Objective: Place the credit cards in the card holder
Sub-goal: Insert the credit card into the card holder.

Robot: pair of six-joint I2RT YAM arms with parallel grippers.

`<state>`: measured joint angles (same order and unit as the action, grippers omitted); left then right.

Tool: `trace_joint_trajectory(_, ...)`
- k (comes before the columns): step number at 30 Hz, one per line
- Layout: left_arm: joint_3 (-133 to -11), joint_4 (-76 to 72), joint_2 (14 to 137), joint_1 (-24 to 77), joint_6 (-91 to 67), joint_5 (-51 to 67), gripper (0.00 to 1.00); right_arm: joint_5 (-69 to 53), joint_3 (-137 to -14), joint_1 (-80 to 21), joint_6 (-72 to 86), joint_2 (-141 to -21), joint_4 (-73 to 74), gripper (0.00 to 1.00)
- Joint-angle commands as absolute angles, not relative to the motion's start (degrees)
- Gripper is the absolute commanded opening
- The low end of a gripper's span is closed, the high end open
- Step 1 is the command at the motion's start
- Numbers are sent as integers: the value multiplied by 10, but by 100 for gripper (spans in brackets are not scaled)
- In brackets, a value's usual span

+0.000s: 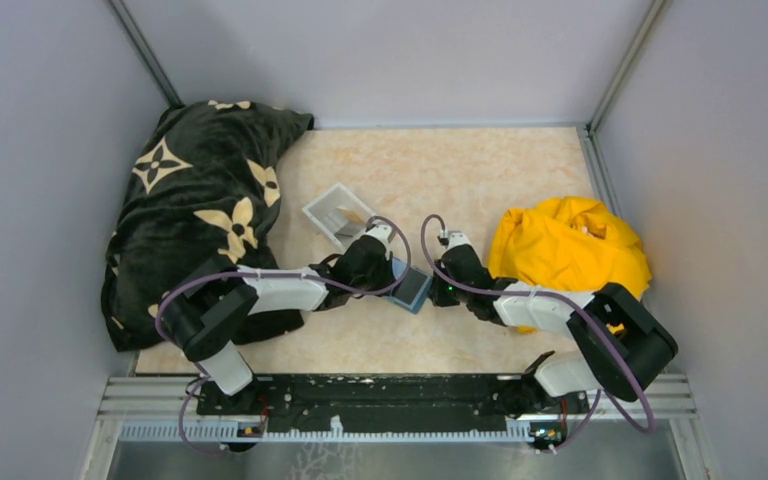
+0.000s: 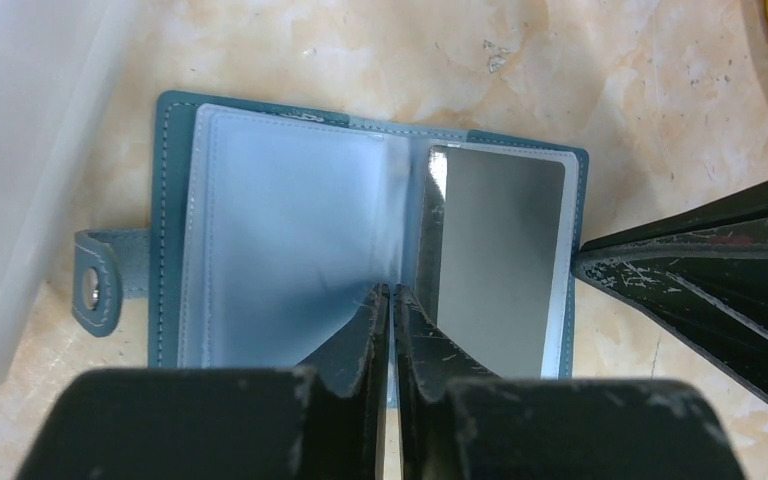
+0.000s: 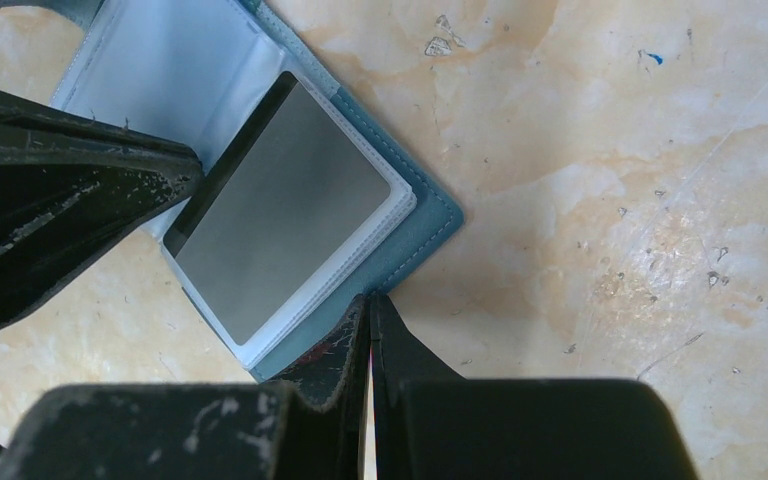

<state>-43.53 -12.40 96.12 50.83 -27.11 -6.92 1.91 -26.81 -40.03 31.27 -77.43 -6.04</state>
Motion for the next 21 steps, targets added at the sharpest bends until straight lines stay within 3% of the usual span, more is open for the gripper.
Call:
trace_joint_trajectory(1,-448,-105,974,518,-258,-67,10,27,-279,-409,306,-788,-41,1)
trace_joint_trajectory(21,-467,-98,982,534,-266,-51,8,31,-299,-408,298,-805,-39,1)
